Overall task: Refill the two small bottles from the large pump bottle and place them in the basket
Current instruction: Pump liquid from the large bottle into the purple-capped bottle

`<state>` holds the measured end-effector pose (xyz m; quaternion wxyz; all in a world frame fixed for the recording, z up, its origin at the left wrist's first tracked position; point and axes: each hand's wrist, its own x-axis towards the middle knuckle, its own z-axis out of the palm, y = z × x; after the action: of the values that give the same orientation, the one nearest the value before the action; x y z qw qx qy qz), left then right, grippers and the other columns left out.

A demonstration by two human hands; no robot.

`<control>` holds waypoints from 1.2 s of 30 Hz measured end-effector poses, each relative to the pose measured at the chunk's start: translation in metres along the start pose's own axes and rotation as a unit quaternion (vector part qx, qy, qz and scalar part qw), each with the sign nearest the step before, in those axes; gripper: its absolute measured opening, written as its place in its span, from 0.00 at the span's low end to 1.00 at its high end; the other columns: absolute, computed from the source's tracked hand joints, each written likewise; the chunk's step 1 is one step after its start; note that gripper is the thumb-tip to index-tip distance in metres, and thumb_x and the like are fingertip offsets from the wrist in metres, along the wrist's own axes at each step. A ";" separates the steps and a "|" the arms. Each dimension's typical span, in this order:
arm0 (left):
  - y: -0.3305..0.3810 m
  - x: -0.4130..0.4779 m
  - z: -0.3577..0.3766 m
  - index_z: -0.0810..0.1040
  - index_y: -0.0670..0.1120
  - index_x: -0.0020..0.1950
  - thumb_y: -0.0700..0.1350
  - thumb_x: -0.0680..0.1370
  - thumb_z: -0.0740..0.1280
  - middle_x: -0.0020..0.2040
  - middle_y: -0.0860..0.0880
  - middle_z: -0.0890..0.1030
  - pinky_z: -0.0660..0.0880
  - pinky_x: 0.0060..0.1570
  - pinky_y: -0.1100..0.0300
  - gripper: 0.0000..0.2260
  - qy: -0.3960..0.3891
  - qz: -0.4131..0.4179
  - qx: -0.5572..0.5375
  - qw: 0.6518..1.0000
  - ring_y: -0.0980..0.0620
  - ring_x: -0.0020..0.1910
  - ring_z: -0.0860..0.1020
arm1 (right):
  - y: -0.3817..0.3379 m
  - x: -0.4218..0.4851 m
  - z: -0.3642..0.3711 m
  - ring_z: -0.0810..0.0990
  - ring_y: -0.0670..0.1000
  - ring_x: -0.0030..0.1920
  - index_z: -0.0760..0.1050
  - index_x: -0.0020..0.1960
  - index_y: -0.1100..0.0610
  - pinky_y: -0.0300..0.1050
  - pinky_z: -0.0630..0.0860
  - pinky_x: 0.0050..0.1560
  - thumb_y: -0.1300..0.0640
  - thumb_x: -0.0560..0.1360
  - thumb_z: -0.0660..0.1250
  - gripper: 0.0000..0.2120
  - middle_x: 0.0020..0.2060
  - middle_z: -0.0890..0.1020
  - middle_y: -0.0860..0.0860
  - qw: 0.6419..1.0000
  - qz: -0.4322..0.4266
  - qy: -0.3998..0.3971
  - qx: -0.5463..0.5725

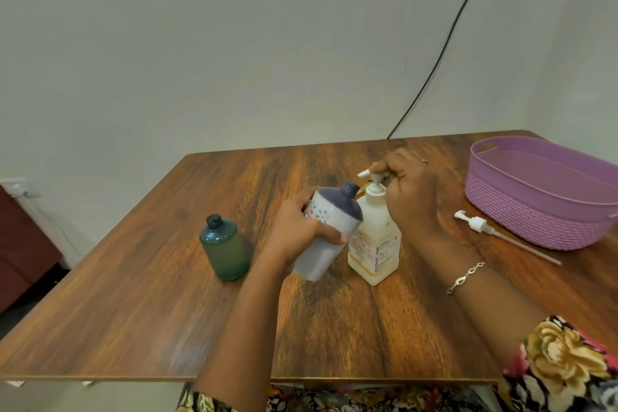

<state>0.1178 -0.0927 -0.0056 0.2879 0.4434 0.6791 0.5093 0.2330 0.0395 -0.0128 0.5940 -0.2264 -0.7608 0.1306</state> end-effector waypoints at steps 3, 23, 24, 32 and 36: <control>0.000 0.001 0.001 0.74 0.49 0.57 0.45 0.56 0.72 0.54 0.45 0.78 0.77 0.49 0.47 0.29 -0.002 0.002 0.008 1.000 0.45 0.52 0.77 | -0.001 -0.001 0.006 0.75 0.56 0.34 0.77 0.33 0.65 0.47 0.71 0.33 0.65 0.69 0.57 0.12 0.31 0.78 0.58 1.000 -0.019 0.002 -0.020; -0.007 0.007 -0.002 0.73 0.47 0.61 0.38 0.65 0.75 0.54 0.46 0.77 0.77 0.49 0.48 0.26 -0.008 0.001 0.022 1.000 0.45 0.52 0.76 | 0.000 -0.002 0.005 0.73 0.57 0.33 0.75 0.32 0.66 0.47 0.69 0.31 0.67 0.68 0.55 0.12 0.30 0.77 0.58 0.999 -0.028 -0.018 -0.037; -0.006 0.006 -0.002 0.73 0.47 0.61 0.39 0.64 0.76 0.54 0.46 0.77 0.77 0.49 0.48 0.27 -0.009 0.000 0.026 1.000 0.45 0.52 0.76 | 0.000 0.001 0.004 0.73 0.57 0.34 0.76 0.32 0.66 0.47 0.70 0.32 0.65 0.68 0.54 0.13 0.30 0.77 0.58 0.999 -0.020 -0.020 -0.026; -0.001 0.007 0.000 0.75 0.49 0.59 0.40 0.61 0.76 0.52 0.47 0.79 0.77 0.40 0.56 0.27 -0.011 -0.007 0.012 1.000 0.46 0.50 0.78 | 0.004 0.003 0.003 0.73 0.55 0.33 0.75 0.31 0.65 0.47 0.70 0.32 0.72 0.65 0.60 0.08 0.29 0.76 0.56 0.998 -0.030 -0.045 -0.031; -0.002 0.008 0.004 0.75 0.48 0.60 0.35 0.65 0.74 0.53 0.46 0.79 0.77 0.46 0.50 0.25 -0.013 0.000 0.016 1.000 0.45 0.51 0.77 | 0.002 0.000 0.000 0.74 0.56 0.34 0.76 0.32 0.65 0.46 0.69 0.34 0.71 0.65 0.58 0.09 0.30 0.77 0.56 0.999 -0.025 -0.041 -0.016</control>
<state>0.1175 -0.0836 -0.0081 0.2892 0.4543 0.6837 0.4925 0.2332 0.0413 -0.0142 0.5614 -0.2110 -0.7922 0.1128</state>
